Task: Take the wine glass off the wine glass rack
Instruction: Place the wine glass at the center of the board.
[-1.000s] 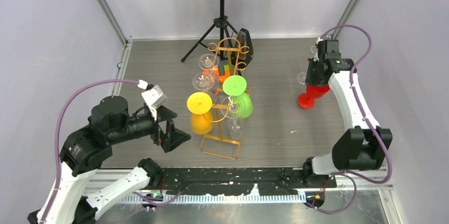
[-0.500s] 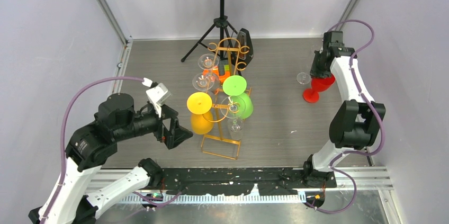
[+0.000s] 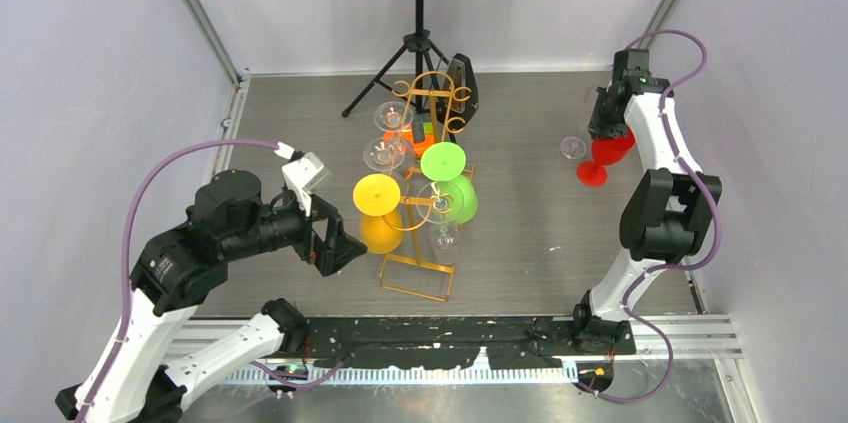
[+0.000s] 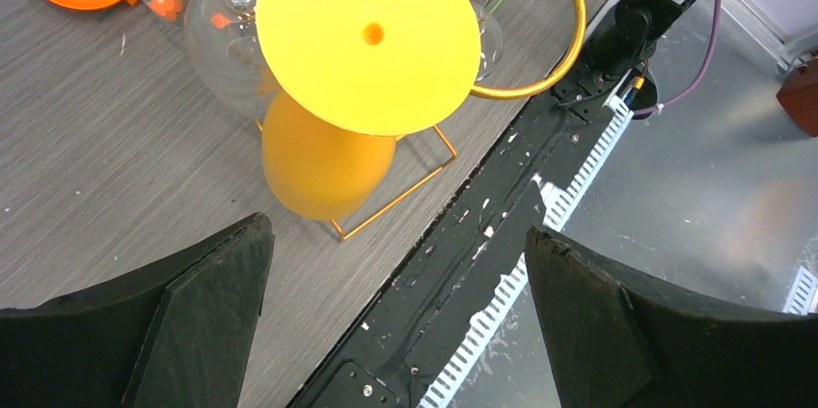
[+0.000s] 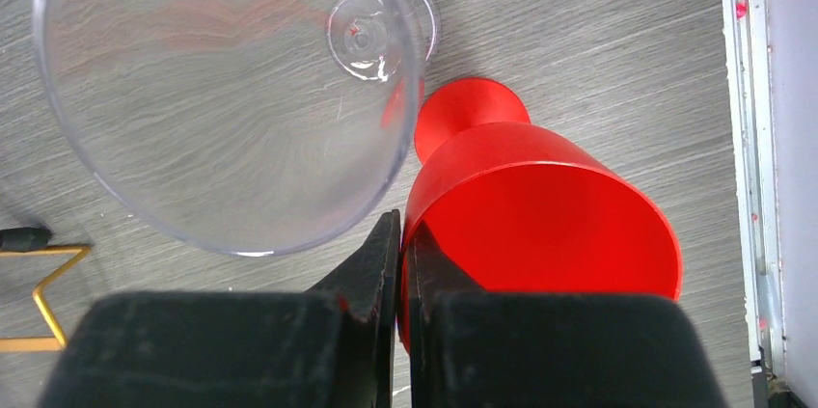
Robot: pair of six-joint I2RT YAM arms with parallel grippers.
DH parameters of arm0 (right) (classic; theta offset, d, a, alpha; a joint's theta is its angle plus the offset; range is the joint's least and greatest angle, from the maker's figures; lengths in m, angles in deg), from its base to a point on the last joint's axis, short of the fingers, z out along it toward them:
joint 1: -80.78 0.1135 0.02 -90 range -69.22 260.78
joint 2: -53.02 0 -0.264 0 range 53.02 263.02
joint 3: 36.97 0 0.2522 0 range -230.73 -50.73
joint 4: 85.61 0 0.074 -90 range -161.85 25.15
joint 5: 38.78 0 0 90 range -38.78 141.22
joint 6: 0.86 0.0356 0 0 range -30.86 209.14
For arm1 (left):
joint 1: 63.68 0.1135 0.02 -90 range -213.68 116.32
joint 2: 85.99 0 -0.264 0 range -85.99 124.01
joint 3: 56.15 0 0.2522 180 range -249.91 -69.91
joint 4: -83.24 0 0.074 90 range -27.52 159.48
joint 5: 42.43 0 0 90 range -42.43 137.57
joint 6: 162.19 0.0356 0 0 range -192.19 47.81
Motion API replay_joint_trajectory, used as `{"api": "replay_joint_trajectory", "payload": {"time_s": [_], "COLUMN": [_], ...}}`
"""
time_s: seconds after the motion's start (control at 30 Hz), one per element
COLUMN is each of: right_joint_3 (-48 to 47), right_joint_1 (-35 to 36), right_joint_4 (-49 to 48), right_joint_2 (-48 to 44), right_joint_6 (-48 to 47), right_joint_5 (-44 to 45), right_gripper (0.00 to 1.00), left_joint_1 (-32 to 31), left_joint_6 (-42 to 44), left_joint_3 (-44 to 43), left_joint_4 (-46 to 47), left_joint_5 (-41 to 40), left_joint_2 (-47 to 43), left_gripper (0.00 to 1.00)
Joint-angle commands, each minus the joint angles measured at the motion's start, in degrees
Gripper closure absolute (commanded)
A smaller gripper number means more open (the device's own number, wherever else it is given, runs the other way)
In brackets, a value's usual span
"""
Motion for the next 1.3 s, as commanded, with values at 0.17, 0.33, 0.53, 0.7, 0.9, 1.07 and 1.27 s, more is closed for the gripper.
{"api": "replay_joint_trajectory", "payload": {"time_s": [0.17, 0.33, 0.53, 0.7, 0.9, 1.07, 1.27], "right_joint_3": [-1.83, -1.89, -5.21, -9.18, -13.59, -13.44, -10.95], "right_joint_1": [-0.30, -0.28, -0.30, -0.30, -0.26, -0.29, -0.20], "right_joint_4": [0.55, 0.55, 1.90, 3.13, 4.98, 4.31, 2.00], "right_joint_2": [-0.13, 0.00, -0.60, -1.39, -4.15, -7.93, -13.69], "right_joint_6": [-0.34, -0.33, 0.20, 1.83, 2.03, 2.91, 4.35], "right_joint_5": [1.71, 1.96, 2.40, 2.61, 2.24, -1.29, -8.17], "right_gripper": [0.95, 0.81, 0.63, 0.55, 0.47, 0.46, 0.43], "left_joint_1": [0.13, 0.13, 0.13, 0.13, 0.13, 0.13, 0.13], "left_joint_6": [0.54, 0.53, 0.53, 0.04, -0.61, -1.67, -5.22], "left_joint_3": [-1.49, -1.71, -2.42, -3.57, -5.99, -8.61, -11.78], "left_joint_4": [2.15, 2.15, 1.93, 1.83, 0.78, -0.12, 1.25], "left_joint_5": [-0.93, -1.30, -1.93, -1.91, -2.24, -3.19, -5.33], "left_joint_2": [0.36, 0.50, 0.89, 1.45, 1.95, 2.71, 3.78], "left_gripper": [0.00, 0.00, 0.01, 0.01, 0.00, 0.00, 0.00]}}
